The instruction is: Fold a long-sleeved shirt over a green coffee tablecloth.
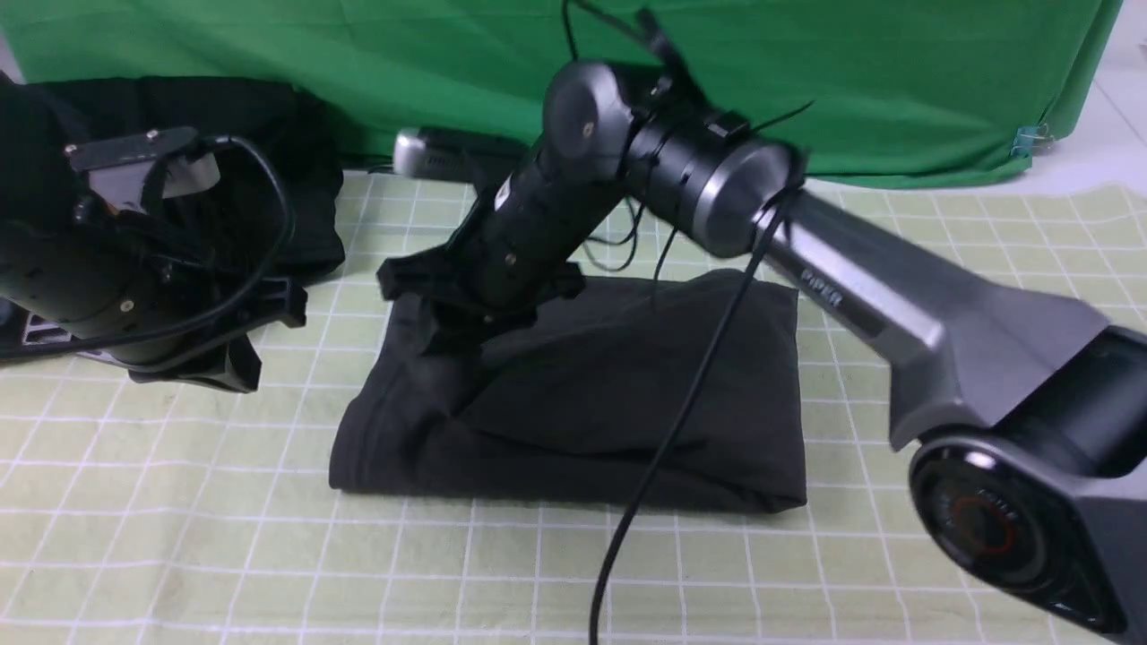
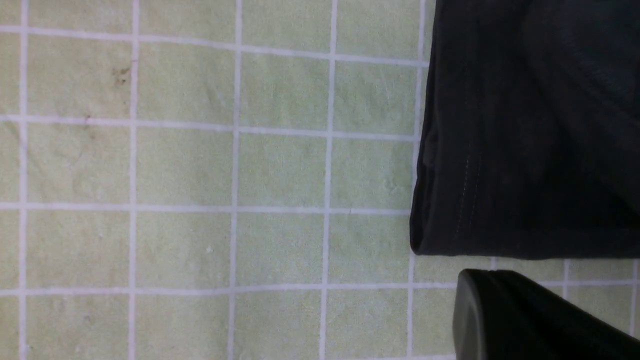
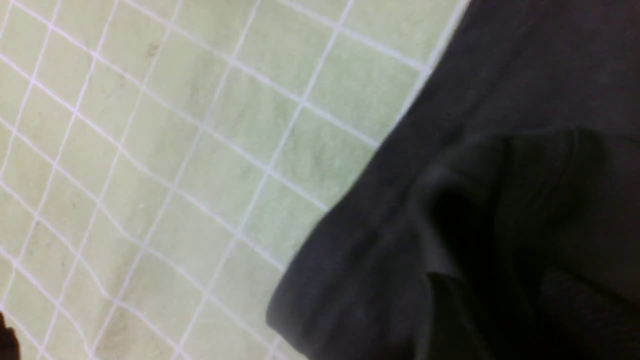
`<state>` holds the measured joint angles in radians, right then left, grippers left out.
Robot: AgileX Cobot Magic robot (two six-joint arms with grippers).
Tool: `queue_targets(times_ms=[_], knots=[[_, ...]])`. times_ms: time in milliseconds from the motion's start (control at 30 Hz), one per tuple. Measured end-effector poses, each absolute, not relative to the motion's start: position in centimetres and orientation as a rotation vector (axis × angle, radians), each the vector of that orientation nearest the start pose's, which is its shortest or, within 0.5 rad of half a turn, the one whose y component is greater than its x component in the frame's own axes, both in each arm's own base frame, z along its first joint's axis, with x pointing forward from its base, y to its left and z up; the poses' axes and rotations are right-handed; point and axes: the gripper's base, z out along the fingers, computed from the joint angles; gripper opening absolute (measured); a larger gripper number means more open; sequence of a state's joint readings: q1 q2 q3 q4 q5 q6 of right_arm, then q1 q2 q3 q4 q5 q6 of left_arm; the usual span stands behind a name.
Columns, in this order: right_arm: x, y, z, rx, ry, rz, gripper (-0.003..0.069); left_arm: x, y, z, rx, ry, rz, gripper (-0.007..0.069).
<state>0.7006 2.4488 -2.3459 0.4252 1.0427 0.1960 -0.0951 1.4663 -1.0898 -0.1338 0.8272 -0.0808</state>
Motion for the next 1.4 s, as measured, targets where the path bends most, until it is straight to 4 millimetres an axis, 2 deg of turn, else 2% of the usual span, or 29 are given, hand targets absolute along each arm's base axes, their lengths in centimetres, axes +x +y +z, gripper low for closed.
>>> queue_targets(times_ms=[33, 133, 200, 267, 367, 433, 500, 533, 567, 600, 767, 900, 1000, 1033, 1067, 1100, 1133, 1267, 1333, 1367, 1400], knots=[[38.8, 37.4, 22.0, -0.526, 2.698, 0.873, 0.0378, 29.3, -3.7, 27.6, -0.072, 2.691, -0.215, -0.0003], [38.6, 37.2, 23.2, -0.614, 2.677, 0.878, 0.0424, 29.4, -3.7, 27.6, -0.072, 2.688, -0.214, -0.0003], [38.6, 36.6, 24.8, -0.704, 2.645, 0.869, 0.0435, 29.4, -3.7, 27.7, -0.072, 2.681, -0.214, -0.0003], [38.7, 35.5, 27.4, -0.758, 2.577, 0.855, 0.0426, 29.5, -3.7, 27.7, -0.070, 2.676, -0.210, -0.0003], [39.7, 32.5, 31.5, -0.738, 2.475, 0.763, 0.0347, 29.7, -3.7, 27.8, -0.072, 2.647, -0.216, -0.0003], [40.4, 29.5, 34.2, -0.700, 2.420, 0.614, 0.0211, 29.9, -3.8, 28.0, -0.057, 2.613, -0.237, -0.0003], [40.7, 27.3, 35.2, -0.669, 2.415, 0.510, 0.0111, 30.2, -4.1, 28.2, -0.057, 2.579, -0.278, -0.0003], [40.8, 26.8, 35.3, -0.661, 2.420, 0.490, 0.0090, 30.2, -4.2, 28.2, -0.053, 2.569, -0.290, -0.0003], [40.7, 25.2, 35.5, -0.645, 2.441, 0.431, 0.0043, 30.5, -4.5, 28.5, -0.062, 2.524, -0.346, -0.0003], [40.6, 24.2, 35.1, -0.647, 2.472, 0.398, 0.0027, 30.7, -4.8, 28.7, -0.066, 2.494, -0.386, -0.0001], [38.9, 20.7, 31.1, -0.675, 2.684, 0.301, 0.0010, 32.3, -5.7, 28.2, -0.076, 2.442, -0.517, 0.0057], [37.1, 18.8, 30.1, -0.674, 2.746, 0.275, 0.0010, 34.5, -7.1, 26.6, -0.006, 2.512, -0.538, 0.0197], [36.5, 18.4, 30.2, -0.665, 2.730, 0.277, 0.0010, 36.0, -8.9, 24.8, 0.059, 2.562, -0.539, 0.0311], [36.5, 18.4, 30.2, -0.664, 2.728, 0.277, 0.0010, 36.0, -8.9, 24.8, 0.060, 2.563, -0.539, 0.0319], [36.4, 18.3, 30.3, -0.662, 2.724, 0.277, 0.0010, 36.8, -9.9, 23.7, 0.097, 2.592, -0.534, 0.0382], [36.4, 18.3, 30.3, -0.662, 2.723, 0.278, 0.0010, 36.8, -9.9, 23.6, 0.097, 2.592, -0.534, 0.0388], [36.4, 18.3, 30.3, -0.662, 2.724, 0.277, 0.0011, 37.3, -10.4, 22.6, 0.112, 2.627, -0.535, 0.0423], [36.4, 18.3, 30.3, -0.661, 2.721, 0.279, 0.0009, 37.5, -10.6, 20.8, 0.109, 2.705, -0.522, 0.0427], [36.4, 18.3, 30.4, -0.661, 2.720, 0.279, 0.0008, 37.5, -10.4, 20.1, 0.103, 2.749, -0.489, 0.0380], [36.4, 18.3, 30.4, -0.661, 2.720, 0.279, 0.0008, 37.4, -10.2, 19.7, 0.100, 2.773, -0.456, 0.0333], [36.3, 18.3, 30.4, -0.661, 2.722, 0.282, 0.0008, 37.3, -9.9, 19.5, 0.107, 2.802, -0.395, 0.0239]])
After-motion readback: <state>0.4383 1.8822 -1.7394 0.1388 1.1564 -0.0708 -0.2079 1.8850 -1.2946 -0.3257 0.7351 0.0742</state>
